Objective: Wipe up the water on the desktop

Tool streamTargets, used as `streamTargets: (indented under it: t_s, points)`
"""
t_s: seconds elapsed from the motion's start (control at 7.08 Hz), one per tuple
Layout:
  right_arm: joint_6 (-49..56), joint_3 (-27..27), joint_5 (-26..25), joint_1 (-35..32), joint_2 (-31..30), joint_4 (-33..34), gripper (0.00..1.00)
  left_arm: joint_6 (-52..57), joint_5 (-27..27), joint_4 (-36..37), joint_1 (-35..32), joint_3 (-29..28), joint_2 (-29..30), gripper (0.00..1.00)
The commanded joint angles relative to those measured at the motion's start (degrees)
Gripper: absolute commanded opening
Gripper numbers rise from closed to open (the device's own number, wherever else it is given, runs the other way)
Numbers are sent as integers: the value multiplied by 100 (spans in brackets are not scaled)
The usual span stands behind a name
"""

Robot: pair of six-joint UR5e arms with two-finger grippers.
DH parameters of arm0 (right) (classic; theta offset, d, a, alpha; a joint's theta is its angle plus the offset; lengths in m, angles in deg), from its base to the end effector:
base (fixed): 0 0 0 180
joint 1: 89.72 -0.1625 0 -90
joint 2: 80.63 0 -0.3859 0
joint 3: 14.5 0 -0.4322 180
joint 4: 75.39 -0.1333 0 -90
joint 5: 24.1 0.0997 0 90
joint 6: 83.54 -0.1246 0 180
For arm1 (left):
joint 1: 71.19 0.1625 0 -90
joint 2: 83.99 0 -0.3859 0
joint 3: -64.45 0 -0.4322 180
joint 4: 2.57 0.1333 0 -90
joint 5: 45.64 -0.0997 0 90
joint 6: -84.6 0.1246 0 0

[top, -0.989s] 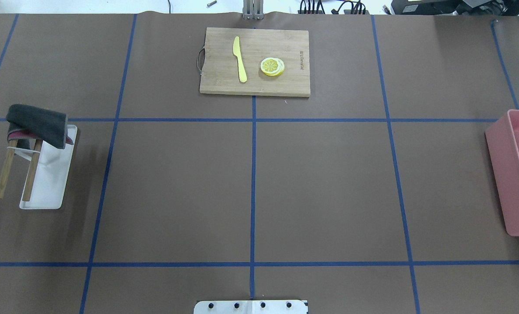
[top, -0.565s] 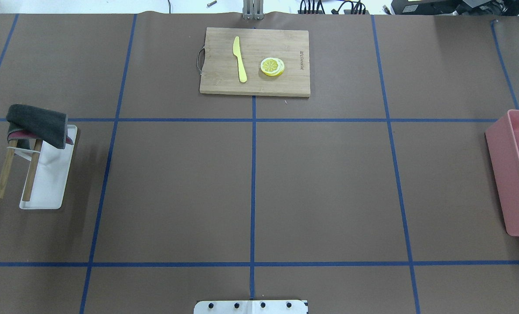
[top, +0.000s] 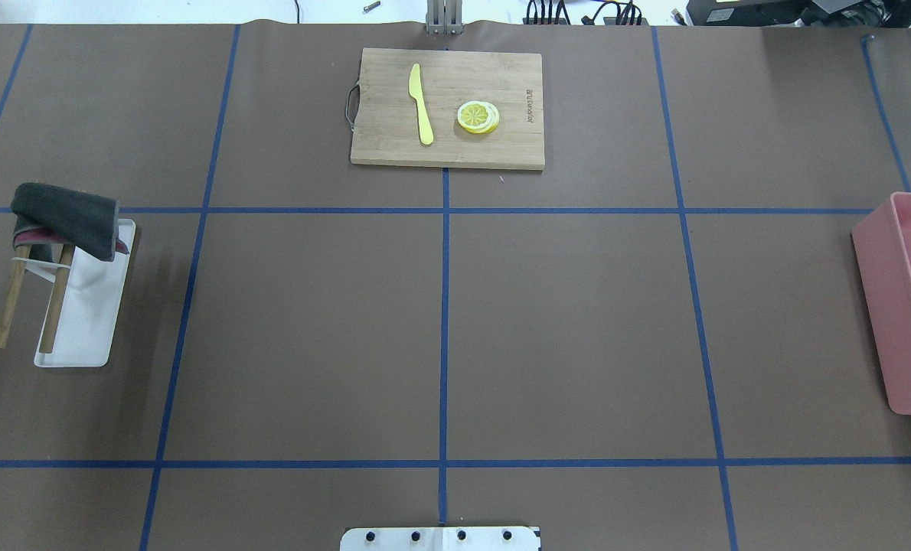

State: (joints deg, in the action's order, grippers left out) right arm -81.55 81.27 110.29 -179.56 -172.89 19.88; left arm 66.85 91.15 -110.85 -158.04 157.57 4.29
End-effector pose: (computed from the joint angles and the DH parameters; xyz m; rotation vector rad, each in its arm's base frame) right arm 0.0447 -0.5132 0.6137 -0.0168 -0.7751 -0.0237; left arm -0.0126 -0.5446 0.5844 0.1720 0.8534 -0.0983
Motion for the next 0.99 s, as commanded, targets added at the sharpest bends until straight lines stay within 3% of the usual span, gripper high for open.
streamTargets:
  t_s: [0.0, 0.28, 0.85]
  points:
    - [3, 11, -9, 1, -2, 9, 100, -1738, 523, -35, 447, 372, 232, 98]
    - [21, -6, -36, 1, 7, -34, 100, -3185, 376, -27, 1308, 523, 654, 98]
    - [4, 11, 43, 10, 59, 0, 100, -3208, 34, -27, 1688, 154, 884, 98]
